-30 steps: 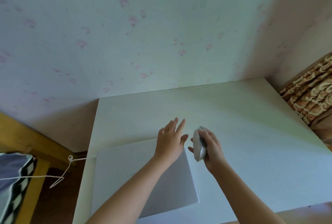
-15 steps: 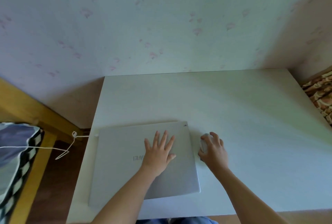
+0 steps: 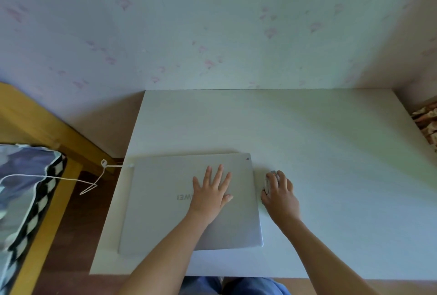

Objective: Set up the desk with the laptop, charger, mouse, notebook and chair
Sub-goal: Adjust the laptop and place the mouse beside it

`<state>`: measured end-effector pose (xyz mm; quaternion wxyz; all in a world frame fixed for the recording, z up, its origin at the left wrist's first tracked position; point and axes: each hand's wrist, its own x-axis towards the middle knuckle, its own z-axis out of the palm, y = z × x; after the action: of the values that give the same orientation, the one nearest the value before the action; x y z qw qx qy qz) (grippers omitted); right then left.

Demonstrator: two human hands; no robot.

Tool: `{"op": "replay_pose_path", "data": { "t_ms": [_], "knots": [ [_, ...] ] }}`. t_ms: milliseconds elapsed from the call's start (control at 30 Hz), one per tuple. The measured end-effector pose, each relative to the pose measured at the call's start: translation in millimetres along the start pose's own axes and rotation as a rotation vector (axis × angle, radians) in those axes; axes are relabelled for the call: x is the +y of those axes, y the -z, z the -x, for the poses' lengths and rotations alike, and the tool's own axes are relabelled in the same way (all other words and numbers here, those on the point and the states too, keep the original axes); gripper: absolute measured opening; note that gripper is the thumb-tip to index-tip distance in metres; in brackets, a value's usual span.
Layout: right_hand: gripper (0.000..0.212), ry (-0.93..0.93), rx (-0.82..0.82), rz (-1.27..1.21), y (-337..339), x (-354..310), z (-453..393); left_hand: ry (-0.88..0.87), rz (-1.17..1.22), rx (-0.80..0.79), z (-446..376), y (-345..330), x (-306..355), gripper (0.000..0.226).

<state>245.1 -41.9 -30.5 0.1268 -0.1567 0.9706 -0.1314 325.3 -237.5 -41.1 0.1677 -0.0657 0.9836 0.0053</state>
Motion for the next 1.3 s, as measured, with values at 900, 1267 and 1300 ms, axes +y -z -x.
{"op": "replay_pose_path", "data": {
  "t_ms": [900,1267,1300],
  "knots": [
    [0.051,-0.134,0.312,-0.193,91.4,-73.2,103.5,-0.149,0.223,0.544,89.6,123.2,-14.0,0.048],
    [0.047,-0.252,0.539,-0.336,98.9,-153.3,222.1,-0.36,0.405,0.513,172.6,148.6,-82.3,0.055],
    [0.047,-0.264,0.553,-0.344,97.8,-159.1,233.5,-0.372,0.396,0.514,179.2,149.4,-85.7,0.055]
  ]
}}
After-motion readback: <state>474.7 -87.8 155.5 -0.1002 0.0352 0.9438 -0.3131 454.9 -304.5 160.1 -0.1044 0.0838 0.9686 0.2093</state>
